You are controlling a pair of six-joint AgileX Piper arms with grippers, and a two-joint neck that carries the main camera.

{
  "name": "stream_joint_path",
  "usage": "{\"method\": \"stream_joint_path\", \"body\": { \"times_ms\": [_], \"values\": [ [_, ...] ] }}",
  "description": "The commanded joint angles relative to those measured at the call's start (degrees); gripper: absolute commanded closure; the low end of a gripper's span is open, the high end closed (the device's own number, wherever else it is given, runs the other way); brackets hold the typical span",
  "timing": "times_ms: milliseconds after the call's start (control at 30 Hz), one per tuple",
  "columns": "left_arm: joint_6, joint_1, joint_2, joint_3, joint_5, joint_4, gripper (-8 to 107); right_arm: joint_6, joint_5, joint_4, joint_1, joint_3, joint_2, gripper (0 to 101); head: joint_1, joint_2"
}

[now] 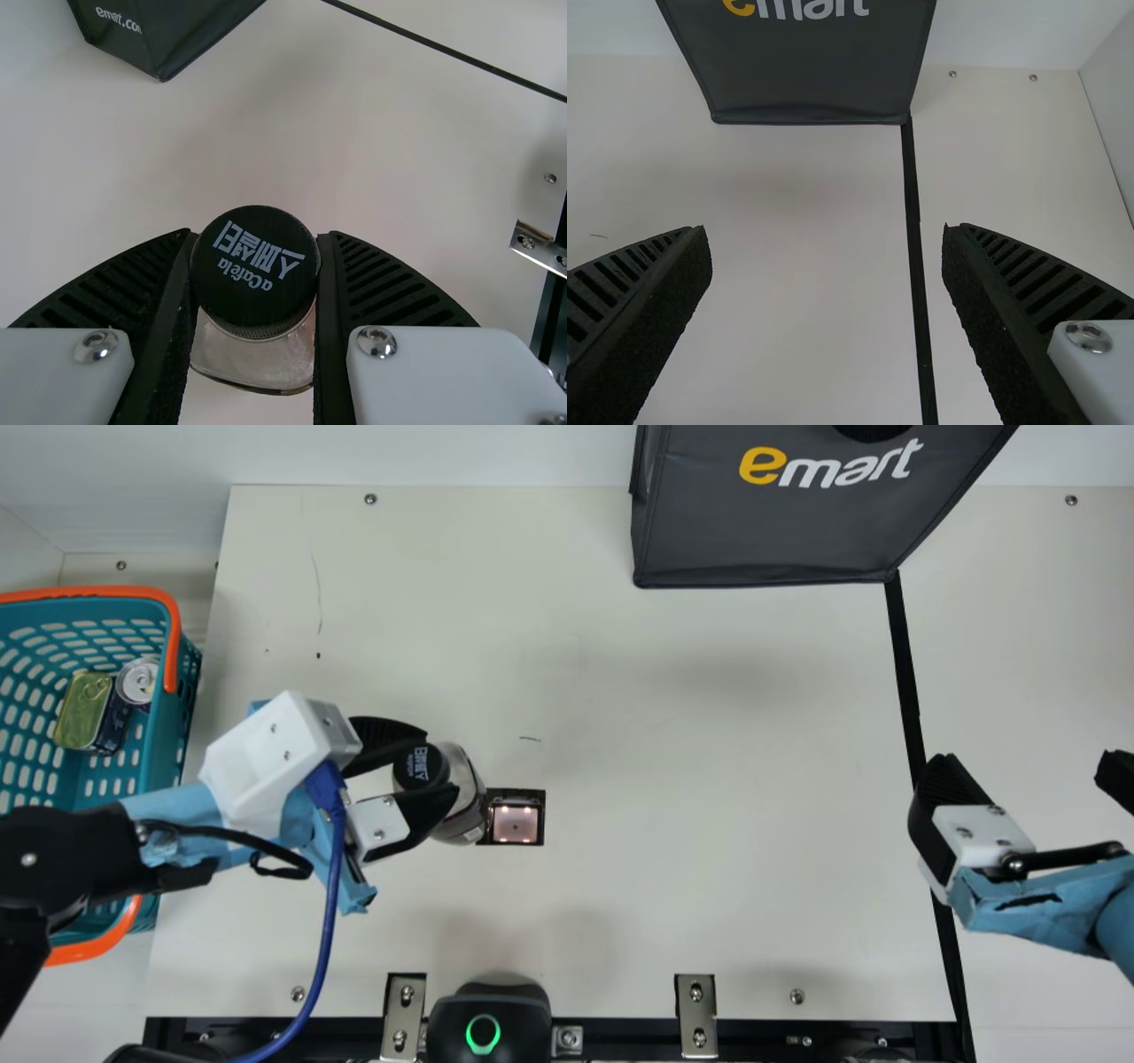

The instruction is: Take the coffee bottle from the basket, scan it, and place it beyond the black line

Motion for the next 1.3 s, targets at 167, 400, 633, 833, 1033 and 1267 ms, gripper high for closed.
{"method": "stream_joint_path", "body": {
  "times_ms": [167,400,633,833,1033,1267],
  "values": [
    [1.27,-1.33,1.16,-1.23,-1.59,-0.84,89,0.0,0.0,0.0,0.0,0.0,0.0,10,-1.57,0.09],
    [2.01,-4.42,3.19,-3.26,-4.84,-1.47,89,0.0,0.0,0.0,0.0,0.0,0.0,10,-1.57,0.09],
    [3.06,-7.43,6.07,-5.69,-8.21,-2.14,89,0.0,0.0,0.0,0.0,0.0,0.0,10,-1.57,0.09],
    [3.77,-9.48,9.01,-8.22,-10.24,-2.46,89,0.0,0.0,0.0,0.0,0.0,0.0,10,-1.57,0.09],
    [4.31,-11.13,11.94,-10.62,-11.4,-2.38,89,0.0,-0.06,0.0,0.0,0.0,0.0,10,-1.57,0.09],
    [4.84,-12.87,15.04,-12.96,-12.22,-2.17,89,0.0,-0.06,0.0,0.0,0.0,0.0,10,-1.57,0.09]
  ]
}}
